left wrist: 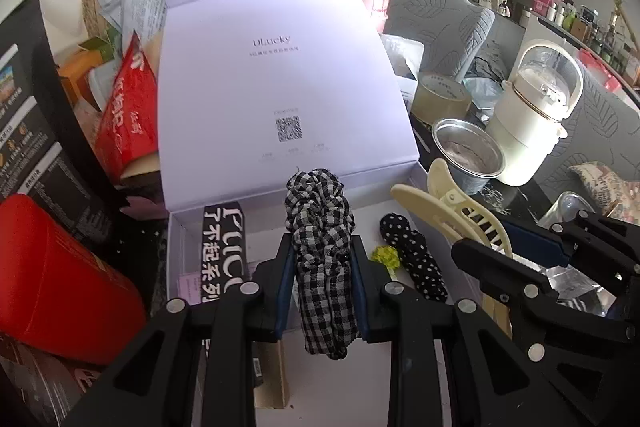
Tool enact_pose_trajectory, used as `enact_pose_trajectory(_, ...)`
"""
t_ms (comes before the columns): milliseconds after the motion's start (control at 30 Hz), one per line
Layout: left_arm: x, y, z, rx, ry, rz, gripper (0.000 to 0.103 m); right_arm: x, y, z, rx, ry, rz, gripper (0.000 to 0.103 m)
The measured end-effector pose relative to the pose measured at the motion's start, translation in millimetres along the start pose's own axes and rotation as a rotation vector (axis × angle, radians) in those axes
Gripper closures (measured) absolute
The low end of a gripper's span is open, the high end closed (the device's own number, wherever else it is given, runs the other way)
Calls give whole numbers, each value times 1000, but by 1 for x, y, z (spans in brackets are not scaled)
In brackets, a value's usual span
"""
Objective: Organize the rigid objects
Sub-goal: 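Lower the scrunchie and claw clip into the white box and open both tools, then withdraw both tools from the white box back over the table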
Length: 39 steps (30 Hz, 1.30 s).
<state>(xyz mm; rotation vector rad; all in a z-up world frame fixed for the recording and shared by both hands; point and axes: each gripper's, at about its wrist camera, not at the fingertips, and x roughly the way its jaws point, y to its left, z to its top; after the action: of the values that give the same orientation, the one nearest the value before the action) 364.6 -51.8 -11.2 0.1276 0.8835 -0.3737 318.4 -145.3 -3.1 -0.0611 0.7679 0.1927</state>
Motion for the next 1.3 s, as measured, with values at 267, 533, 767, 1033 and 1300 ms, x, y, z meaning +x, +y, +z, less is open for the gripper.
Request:
enact_pose_trajectory(267, -9, -1, 1, 2, -6, 37, 53, -3, -6, 0, 12, 14, -29, 76)
enact_pose_trajectory(533, -19, 5, 3, -12, -33, 86, 23, -11, -10, 2, 20, -5, -50, 69)
enact_pose_trajectory(767, -33, 8, 3, -31, -52, 105, 23, -18, -7, 4, 17, -17, -47, 69)
enact_pose_trajectory(1033, -59, 10, 1, -47, -79, 116, 23, -38, 4, 7, -10, -44, -45, 69)
enact_pose_trajectory(1300, -92, 5, -4, -49, -119, 130, 23, -70, 14, 9, -27, -95, -44, 69)
